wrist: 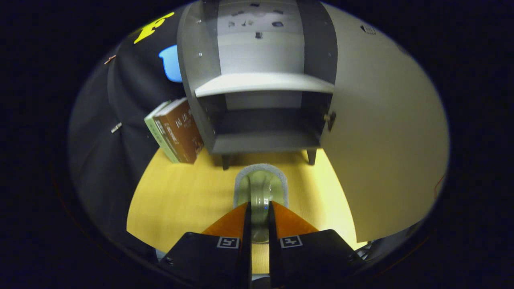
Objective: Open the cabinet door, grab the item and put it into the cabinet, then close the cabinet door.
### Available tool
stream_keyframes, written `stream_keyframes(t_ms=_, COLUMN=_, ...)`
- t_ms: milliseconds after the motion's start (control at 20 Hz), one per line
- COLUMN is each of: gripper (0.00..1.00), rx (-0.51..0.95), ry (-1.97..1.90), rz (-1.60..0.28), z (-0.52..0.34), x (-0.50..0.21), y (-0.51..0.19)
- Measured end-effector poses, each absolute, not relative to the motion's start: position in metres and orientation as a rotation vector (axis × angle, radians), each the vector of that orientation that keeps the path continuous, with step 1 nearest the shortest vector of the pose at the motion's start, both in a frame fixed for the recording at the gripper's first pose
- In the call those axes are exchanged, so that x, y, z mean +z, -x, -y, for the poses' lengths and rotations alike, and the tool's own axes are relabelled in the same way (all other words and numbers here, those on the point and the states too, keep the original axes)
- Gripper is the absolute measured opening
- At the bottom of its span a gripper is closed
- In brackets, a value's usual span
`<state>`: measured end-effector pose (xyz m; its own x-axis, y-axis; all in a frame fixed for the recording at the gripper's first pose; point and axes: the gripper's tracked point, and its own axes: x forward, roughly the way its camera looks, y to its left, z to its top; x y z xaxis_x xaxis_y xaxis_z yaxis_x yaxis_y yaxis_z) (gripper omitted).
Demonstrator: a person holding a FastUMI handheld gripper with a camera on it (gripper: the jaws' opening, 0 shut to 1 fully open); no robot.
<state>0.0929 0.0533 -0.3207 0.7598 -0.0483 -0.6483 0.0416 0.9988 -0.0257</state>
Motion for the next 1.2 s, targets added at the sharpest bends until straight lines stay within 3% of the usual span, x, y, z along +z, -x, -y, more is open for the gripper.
stream_keyframes(t_ms=700, gripper=0.22, rx=-0.024, ry=0.026, rz=-0.400, z=-0.074, x=-0.161, y=-0.203)
stream_keyframes(t_ms=1200, gripper=0.21, rx=-0.025, ry=0.073, rz=-0.541, z=-0.057, x=-0.158, y=-0.319)
